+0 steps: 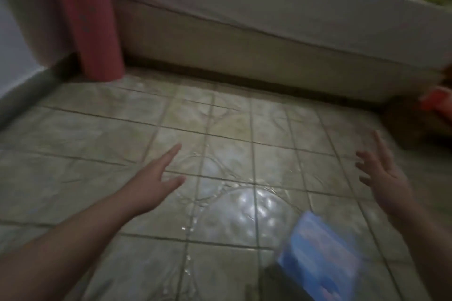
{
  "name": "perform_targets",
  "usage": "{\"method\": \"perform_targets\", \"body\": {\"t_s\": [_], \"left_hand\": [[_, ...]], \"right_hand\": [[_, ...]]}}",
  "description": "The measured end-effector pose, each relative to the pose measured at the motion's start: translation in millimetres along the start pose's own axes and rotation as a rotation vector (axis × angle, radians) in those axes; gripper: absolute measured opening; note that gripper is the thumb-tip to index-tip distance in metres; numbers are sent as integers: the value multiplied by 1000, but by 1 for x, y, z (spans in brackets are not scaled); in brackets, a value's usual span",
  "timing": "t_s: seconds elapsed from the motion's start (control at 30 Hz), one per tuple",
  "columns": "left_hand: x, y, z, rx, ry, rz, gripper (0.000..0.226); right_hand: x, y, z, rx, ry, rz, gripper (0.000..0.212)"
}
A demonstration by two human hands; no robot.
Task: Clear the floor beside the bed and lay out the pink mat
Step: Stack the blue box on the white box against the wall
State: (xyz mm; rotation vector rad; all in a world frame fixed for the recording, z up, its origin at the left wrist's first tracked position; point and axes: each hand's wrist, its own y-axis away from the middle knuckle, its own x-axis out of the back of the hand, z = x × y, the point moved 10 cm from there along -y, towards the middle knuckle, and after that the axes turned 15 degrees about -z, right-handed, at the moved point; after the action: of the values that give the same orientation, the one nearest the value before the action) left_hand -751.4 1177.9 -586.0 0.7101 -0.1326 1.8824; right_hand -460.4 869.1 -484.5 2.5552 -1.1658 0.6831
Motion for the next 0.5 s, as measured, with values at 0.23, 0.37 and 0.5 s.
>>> {"method": "perform_targets", "body": {"t_s": [0.23, 0.37, 0.5], "left_hand": [[-211, -103, 61, -29, 131, -353, 70], [-293, -111, 60, -5, 215, -477, 72], [-348, -108, 47, 58, 231, -602, 76]], "right_hand": [[51, 78, 161, -210, -91, 215, 46], [15, 114, 226, -318, -217, 261, 60], [-37, 139, 277, -443, -437, 274, 80]]}}
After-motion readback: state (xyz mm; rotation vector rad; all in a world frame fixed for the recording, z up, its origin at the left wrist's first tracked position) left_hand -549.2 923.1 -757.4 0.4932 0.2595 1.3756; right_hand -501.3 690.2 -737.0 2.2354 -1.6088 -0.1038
